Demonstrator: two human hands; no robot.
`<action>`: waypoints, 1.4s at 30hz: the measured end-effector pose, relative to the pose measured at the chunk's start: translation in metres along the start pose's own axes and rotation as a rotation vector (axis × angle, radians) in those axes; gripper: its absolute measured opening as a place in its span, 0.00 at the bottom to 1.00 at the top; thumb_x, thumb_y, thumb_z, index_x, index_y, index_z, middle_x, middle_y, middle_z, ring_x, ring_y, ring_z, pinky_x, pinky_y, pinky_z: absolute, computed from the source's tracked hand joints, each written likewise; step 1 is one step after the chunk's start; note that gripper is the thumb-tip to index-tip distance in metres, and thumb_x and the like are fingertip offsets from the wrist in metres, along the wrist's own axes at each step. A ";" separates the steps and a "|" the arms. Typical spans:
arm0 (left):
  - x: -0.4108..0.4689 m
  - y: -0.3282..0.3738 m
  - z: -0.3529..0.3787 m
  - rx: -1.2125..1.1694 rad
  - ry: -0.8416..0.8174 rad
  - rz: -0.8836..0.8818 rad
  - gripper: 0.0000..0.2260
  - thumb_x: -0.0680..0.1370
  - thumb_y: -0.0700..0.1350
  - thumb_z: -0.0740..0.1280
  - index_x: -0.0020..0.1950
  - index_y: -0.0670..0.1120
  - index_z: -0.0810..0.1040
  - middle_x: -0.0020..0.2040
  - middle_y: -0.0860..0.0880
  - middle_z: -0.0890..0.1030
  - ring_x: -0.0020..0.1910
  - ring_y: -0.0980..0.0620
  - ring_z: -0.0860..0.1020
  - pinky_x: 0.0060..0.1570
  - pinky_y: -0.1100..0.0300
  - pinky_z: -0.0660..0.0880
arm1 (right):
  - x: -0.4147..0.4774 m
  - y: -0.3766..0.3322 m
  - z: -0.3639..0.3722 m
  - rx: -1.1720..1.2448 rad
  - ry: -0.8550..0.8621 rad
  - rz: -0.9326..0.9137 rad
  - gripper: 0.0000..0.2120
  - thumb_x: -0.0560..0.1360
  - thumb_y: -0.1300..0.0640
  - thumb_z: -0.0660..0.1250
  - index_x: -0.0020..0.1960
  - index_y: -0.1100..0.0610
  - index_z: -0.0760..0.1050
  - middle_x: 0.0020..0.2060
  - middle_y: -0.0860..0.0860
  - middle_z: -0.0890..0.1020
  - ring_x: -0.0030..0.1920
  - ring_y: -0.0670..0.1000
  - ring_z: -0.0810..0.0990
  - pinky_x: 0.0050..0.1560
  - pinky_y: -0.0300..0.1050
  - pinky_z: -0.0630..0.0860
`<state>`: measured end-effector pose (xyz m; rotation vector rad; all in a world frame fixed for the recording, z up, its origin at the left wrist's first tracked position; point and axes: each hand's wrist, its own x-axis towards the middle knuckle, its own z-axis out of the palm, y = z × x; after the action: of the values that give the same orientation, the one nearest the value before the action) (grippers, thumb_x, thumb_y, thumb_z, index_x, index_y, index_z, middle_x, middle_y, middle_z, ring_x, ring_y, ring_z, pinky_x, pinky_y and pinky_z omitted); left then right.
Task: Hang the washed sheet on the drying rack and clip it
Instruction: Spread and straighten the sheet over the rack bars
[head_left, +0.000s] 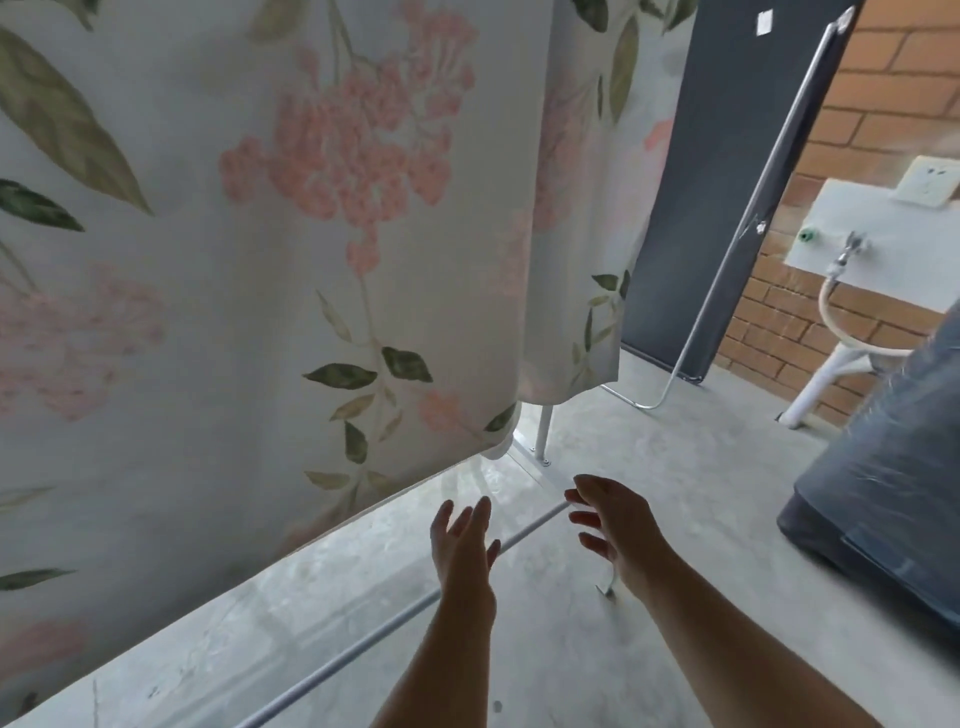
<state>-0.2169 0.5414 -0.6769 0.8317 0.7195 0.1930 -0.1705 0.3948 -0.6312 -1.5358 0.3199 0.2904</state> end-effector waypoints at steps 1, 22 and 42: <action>0.010 -0.001 0.004 0.008 -0.016 0.017 0.29 0.73 0.42 0.73 0.70 0.51 0.65 0.63 0.46 0.75 0.60 0.47 0.75 0.57 0.49 0.75 | 0.014 -0.002 -0.001 0.013 0.011 0.006 0.05 0.77 0.53 0.65 0.50 0.53 0.78 0.47 0.49 0.84 0.44 0.50 0.80 0.39 0.43 0.74; 0.128 0.050 0.076 0.107 0.259 0.273 0.05 0.77 0.41 0.67 0.42 0.43 0.77 0.39 0.50 0.80 0.42 0.53 0.80 0.48 0.52 0.76 | 0.177 -0.048 0.056 0.385 -0.032 0.184 0.07 0.73 0.59 0.71 0.45 0.57 0.73 0.32 0.50 0.73 0.28 0.46 0.66 0.26 0.37 0.61; 0.133 0.030 0.045 0.457 0.607 0.199 0.12 0.77 0.46 0.67 0.53 0.38 0.80 0.47 0.37 0.82 0.46 0.40 0.78 0.42 0.55 0.70 | 0.177 -0.004 0.022 0.156 0.186 0.218 0.05 0.72 0.60 0.71 0.44 0.60 0.76 0.33 0.53 0.82 0.36 0.47 0.81 0.34 0.39 0.74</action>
<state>-0.0839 0.5907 -0.7019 1.3045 1.2785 0.4835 -0.0045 0.4139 -0.6945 -1.3776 0.6450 0.2864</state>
